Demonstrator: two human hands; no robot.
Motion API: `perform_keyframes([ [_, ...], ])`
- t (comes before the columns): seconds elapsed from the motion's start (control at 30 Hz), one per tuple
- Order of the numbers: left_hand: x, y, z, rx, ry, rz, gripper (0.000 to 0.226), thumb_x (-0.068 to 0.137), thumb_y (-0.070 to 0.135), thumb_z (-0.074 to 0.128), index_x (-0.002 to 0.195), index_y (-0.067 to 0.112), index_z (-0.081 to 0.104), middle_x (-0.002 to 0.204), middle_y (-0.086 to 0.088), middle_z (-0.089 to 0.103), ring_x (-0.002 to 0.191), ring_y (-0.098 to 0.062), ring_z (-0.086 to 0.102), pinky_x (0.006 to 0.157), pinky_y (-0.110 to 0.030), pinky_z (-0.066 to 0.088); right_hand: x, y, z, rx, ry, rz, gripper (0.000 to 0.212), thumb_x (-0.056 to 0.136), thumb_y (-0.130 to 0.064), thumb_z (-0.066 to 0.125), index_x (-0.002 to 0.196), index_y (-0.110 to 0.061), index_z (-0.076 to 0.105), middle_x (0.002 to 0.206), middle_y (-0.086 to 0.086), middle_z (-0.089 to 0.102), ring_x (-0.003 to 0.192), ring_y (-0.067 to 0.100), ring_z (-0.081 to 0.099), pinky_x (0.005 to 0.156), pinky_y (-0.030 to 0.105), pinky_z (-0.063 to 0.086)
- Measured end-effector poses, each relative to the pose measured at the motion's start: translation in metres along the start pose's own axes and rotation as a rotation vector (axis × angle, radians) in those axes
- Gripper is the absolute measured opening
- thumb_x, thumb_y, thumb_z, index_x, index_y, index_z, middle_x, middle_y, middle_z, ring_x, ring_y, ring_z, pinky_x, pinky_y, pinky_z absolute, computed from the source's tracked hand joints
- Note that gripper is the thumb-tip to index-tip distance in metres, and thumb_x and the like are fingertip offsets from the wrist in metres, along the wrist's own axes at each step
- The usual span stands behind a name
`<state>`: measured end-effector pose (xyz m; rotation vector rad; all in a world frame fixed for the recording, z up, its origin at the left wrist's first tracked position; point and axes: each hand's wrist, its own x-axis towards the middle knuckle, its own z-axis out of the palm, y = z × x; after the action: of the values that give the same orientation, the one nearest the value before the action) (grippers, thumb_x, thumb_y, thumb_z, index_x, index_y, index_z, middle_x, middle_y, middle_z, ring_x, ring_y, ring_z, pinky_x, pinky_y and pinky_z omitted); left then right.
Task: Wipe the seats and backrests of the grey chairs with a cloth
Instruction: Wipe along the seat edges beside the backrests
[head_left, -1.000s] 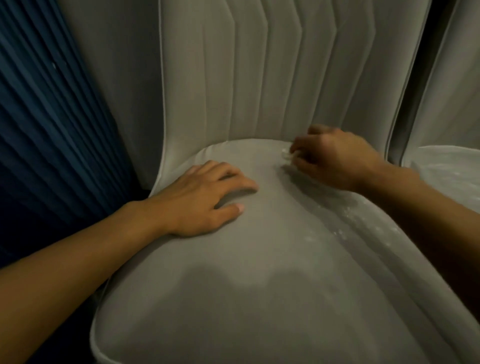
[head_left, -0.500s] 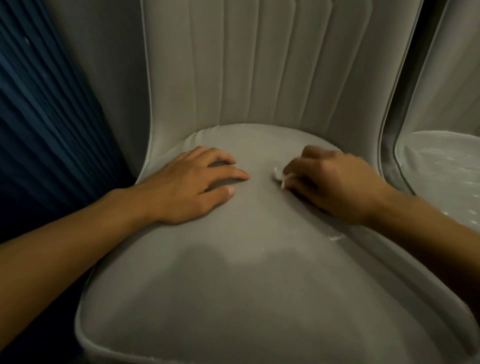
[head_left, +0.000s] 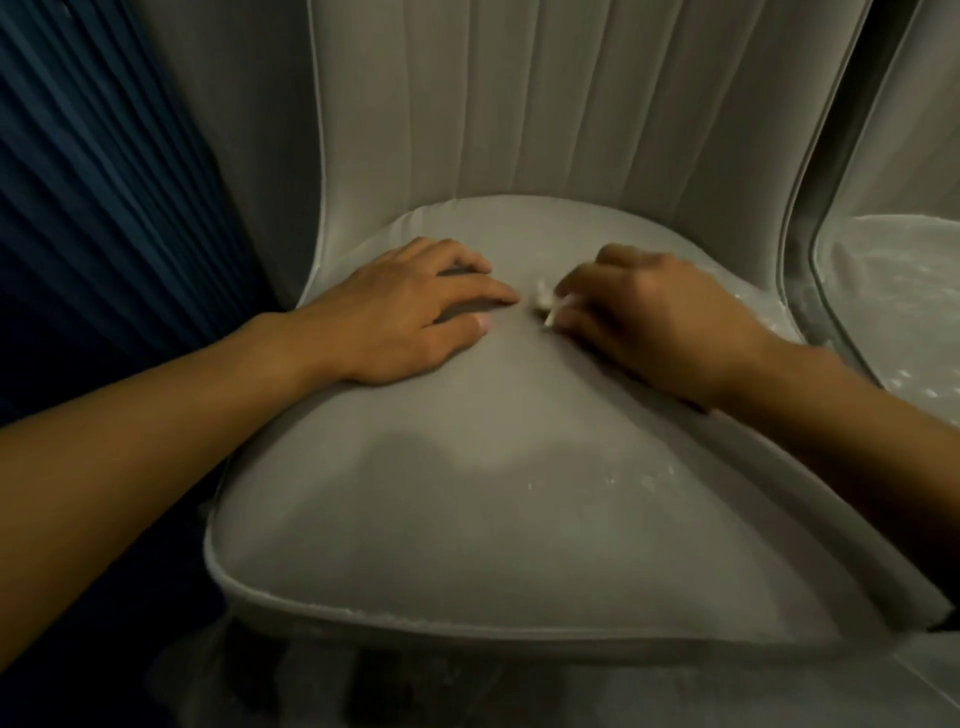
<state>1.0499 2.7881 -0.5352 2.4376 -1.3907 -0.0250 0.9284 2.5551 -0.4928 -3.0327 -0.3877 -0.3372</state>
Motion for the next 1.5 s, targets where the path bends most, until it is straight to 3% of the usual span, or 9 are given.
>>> perform_keyframes([
  [0.07,-0.001,0.001,0.0,-0.004,-0.008,-0.005,0.054,0.093,0.063,0.032,0.141,0.048,0.051,0.146,0.009,0.045,0.138,-0.015,0.039,0.117,-0.042,0.033,-0.002,0.0,0.002,-0.001,0.01,0.083,0.046,0.094,-0.06,0.033,0.113,-0.029,0.062,0.102,0.004,0.059,0.087,0.033,0.063,0.075,0.047,0.053],
  [0.27,0.0,0.001,-0.003,0.011,-0.046,-0.012,0.057,0.092,0.066,0.028,0.144,0.049,0.047,0.148,0.013,0.04,0.14,-0.011,0.034,0.119,-0.04,0.028,-0.06,-0.099,-0.013,0.123,-0.262,-0.265,0.032,0.105,-0.044,0.036,0.127,-0.029,0.053,0.11,0.0,0.051,0.072,0.025,0.062,0.069,0.044,0.054],
  [0.43,0.001,0.002,-0.005,0.024,-0.064,-0.01,0.057,0.092,0.067,0.027,0.144,0.05,0.045,0.148,0.013,0.038,0.139,-0.011,0.034,0.118,-0.042,0.029,-0.069,-0.109,-0.016,0.123,-0.25,-0.389,0.026,0.105,-0.037,0.04,0.125,-0.03,0.055,0.108,0.002,0.053,0.067,0.024,0.059,0.054,0.041,0.052],
  [0.7,0.011,0.019,-0.005,0.105,-0.065,0.038,0.056,0.092,0.067,0.027,0.143,0.051,0.042,0.147,0.013,0.039,0.138,-0.01,0.034,0.116,-0.037,0.03,-0.026,0.021,-0.003,-0.115,-0.049,0.024,0.044,0.096,-0.063,0.025,0.12,-0.037,0.051,0.109,-0.002,0.051,0.082,0.033,0.065,0.067,0.045,0.055],
  [0.93,0.028,0.036,0.003,0.064,-0.062,0.077,0.053,0.093,0.068,0.028,0.142,0.054,0.04,0.147,0.017,0.037,0.138,-0.007,0.034,0.115,-0.037,0.033,-0.008,0.105,-0.001,-0.244,-0.046,0.458,0.031,0.099,-0.048,0.043,0.113,-0.026,0.06,0.111,0.01,0.056,0.09,0.04,0.063,0.077,0.048,0.055],
  [1.1,0.051,0.049,0.012,0.081,-0.106,0.111,0.053,0.094,0.068,0.027,0.145,0.055,0.036,0.151,0.017,0.033,0.141,-0.007,0.03,0.116,-0.037,0.031,-0.033,0.065,-0.01,-0.125,-0.115,0.154,0.041,0.096,-0.05,0.031,0.115,-0.03,0.061,0.105,0.001,0.057,0.087,0.031,0.064,0.074,0.043,0.054],
  [1.2,0.074,0.057,0.014,0.069,-0.087,0.126,0.054,0.094,0.068,0.025,0.142,0.053,0.041,0.147,0.018,0.037,0.138,-0.007,0.032,0.115,-0.037,0.032,-0.054,0.046,-0.015,0.031,-0.141,0.015,0.038,0.099,-0.051,0.037,0.116,-0.031,0.063,0.102,-0.006,0.058,0.085,0.019,0.062,0.074,0.038,0.052],
  [1.33,0.085,0.061,0.029,0.069,-0.045,0.131,0.051,0.095,0.066,0.028,0.141,0.052,0.044,0.146,0.015,0.039,0.136,-0.01,0.035,0.113,-0.036,0.03,-0.048,0.071,-0.014,0.134,-0.059,0.076,0.035,0.098,-0.047,0.046,0.119,-0.027,0.066,0.102,-0.003,0.063,0.089,0.016,0.062,0.079,0.033,0.051],
  [1.5,0.083,0.055,0.031,0.077,-0.09,0.134,0.058,0.093,0.068,0.016,0.147,0.055,0.035,0.153,0.016,0.033,0.142,-0.01,0.029,0.12,-0.037,0.022,-0.011,0.106,-0.001,-0.236,0.008,0.329,0.034,0.098,-0.045,0.046,0.117,-0.022,0.062,0.111,0.009,0.056,0.089,0.039,0.062,0.072,0.044,0.053],
])
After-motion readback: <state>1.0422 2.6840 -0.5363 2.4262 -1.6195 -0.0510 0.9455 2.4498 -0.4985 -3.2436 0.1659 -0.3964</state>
